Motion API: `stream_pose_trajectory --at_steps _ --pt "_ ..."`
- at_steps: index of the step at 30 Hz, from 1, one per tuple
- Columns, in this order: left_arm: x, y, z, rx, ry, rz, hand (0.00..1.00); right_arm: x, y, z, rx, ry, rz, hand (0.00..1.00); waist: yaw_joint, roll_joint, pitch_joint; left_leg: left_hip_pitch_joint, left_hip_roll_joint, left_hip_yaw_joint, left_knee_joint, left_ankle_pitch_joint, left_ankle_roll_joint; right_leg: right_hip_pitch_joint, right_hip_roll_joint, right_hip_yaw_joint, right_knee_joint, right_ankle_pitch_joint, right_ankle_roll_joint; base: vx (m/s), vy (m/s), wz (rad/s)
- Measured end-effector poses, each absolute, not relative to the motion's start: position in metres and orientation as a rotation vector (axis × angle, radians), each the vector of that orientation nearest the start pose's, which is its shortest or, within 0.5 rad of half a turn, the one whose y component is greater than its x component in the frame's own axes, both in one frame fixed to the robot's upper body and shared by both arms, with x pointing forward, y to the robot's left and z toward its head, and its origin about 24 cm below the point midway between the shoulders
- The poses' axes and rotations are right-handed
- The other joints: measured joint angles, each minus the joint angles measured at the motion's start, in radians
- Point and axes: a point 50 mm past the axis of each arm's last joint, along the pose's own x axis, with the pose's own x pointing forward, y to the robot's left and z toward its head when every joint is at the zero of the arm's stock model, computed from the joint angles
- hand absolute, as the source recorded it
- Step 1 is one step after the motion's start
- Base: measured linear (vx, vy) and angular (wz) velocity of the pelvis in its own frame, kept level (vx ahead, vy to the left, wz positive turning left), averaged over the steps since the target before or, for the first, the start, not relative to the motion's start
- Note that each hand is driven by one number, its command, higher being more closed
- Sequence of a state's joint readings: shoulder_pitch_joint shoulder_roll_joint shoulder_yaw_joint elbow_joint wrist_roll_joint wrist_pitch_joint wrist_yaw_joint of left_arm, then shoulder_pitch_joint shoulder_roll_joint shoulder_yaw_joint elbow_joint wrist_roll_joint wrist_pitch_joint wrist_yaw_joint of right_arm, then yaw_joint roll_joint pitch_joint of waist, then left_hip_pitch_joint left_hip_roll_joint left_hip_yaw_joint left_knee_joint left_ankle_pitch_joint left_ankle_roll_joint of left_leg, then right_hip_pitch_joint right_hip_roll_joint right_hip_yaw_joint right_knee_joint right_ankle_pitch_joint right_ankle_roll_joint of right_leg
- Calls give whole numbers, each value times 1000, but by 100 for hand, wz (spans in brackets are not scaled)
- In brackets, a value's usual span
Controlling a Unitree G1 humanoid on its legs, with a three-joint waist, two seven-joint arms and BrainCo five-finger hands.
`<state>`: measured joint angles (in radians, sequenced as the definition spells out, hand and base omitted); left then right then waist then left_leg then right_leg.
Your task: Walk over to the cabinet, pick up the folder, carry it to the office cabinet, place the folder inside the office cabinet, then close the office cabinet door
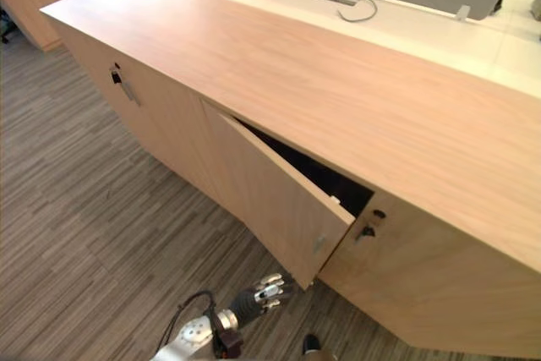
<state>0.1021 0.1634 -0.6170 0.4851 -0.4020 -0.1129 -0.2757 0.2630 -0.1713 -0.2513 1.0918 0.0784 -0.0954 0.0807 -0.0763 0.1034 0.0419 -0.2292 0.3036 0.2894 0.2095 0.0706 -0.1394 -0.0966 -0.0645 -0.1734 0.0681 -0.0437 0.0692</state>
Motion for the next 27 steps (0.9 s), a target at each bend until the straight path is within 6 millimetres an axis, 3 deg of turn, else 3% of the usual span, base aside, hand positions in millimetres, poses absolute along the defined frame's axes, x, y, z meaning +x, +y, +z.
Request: stream_pose_trajectory --at_steps 2,4,5,7,9,10,11,12,14,15,16,18,19,23,27 --pt "151 85 -106 -166 675 -535 0 12 -247 -161 78 1198 -372 0 -4 -3 13 -19 14 -6 102 4 23 17 -4 19 5 -14 -17 -106 -31 -27" --pt "149 112 -119 -135 735 -349 0 15 -245 -161 88 1183 -374 0 -5 -9 44 -36 16 -46 199 23 81 38 2 50 9 -11 -27 -137 -70 -42" --pt "146 136 -126 -171 763 -149 0 13 -245 -161 87 1185 -377 0 1 -14 76 -38 13 -112 259 38 98 60 9 74 8 -7 -35 -97 -76 -44" --pt "139 154 -131 -221 783 32 0 14 -245 -160 83 1181 -374 0 10 -10 85 -38 13 -165 310 50 95 79 17 102 8 -4 -45 -85 -50 -46" --pt "129 173 -134 -349 785 274 0 14 -245 -160 55 1194 -361 0 28 -14 88 -47 -1 -251 364 88 44 97 23 129 -22 1 -74 -55 -24 -53" --pt "129 176 -134 -387 778 326 0 15 -246 -159 42 1193 -350 0 31 -16 94 -57 -9 -261 389 66 31 102 19 133 -34 7 -82 0 94 -33" --pt "125 177 -137 -453 782 401 0 18 -245 -159 37 1185 -349 0 32 -20 107 -65 -60 -280 442 -55 4 112 6 159 -30 12 -87 17 181 -27" --pt "119 175 -139 -505 789 460 0 21 -245 -158 34 1179 -347 0 36 -26 111 -30 -128 -285 411 -160 12 111 -1 180 -14 16 -86 19 222 -26" --pt "114 178 -141 -527 788 514 0 22 -247 -157 29 1174 -347 0 44 -20 110 44 -193 -299 261 -217 9 95 11 202 6 10 -68 -1 175 -47" --pt "103 185 -146 -501 823 546 0 24 -244 -158 17 1175 -321 0 56 -14 103 94 -197 -292 161 -251 81 87 36 226 6 7 -61 -17 202 -85" --pt "91 199 -150 -442 863 590 0 25 -228 -162 22 1191 -291 0 63 -55 88 115 -207 -267 102 -250 80 89 31 233 -5 18 -47 9 173 -81" --pt "80 202 -155 -401 911 600 0 27 -223 -163 16 1194 -295 0 66 -83 73 148 -227 -232 33 -225 83 89 8 230 -11 20 -46 97 99 -49" --pt "75 202 -158 -387 944 601 0 25 -225 -163 3 1202 -302 0 66 -85 57 179 -255 -215 -27 -192 97 100 -19 233 -38 41 -19 168 83 -25" --pt "65 197 -163 -374 1006 565 0 10 -227 -164 -1 1247 -314 0 65 -84 -12 259 -267 -198 -172 -123 102 124 -25 232 -81 43 -5 169 32 -8" --pt "68 195 -164 -317 1029 482 0 1 -226 -166 9 1284 -327 0 67 -83 -26 284 -260 -220 -176 -119 105 158 -8 228 -105 44 -5 138 -30 0"
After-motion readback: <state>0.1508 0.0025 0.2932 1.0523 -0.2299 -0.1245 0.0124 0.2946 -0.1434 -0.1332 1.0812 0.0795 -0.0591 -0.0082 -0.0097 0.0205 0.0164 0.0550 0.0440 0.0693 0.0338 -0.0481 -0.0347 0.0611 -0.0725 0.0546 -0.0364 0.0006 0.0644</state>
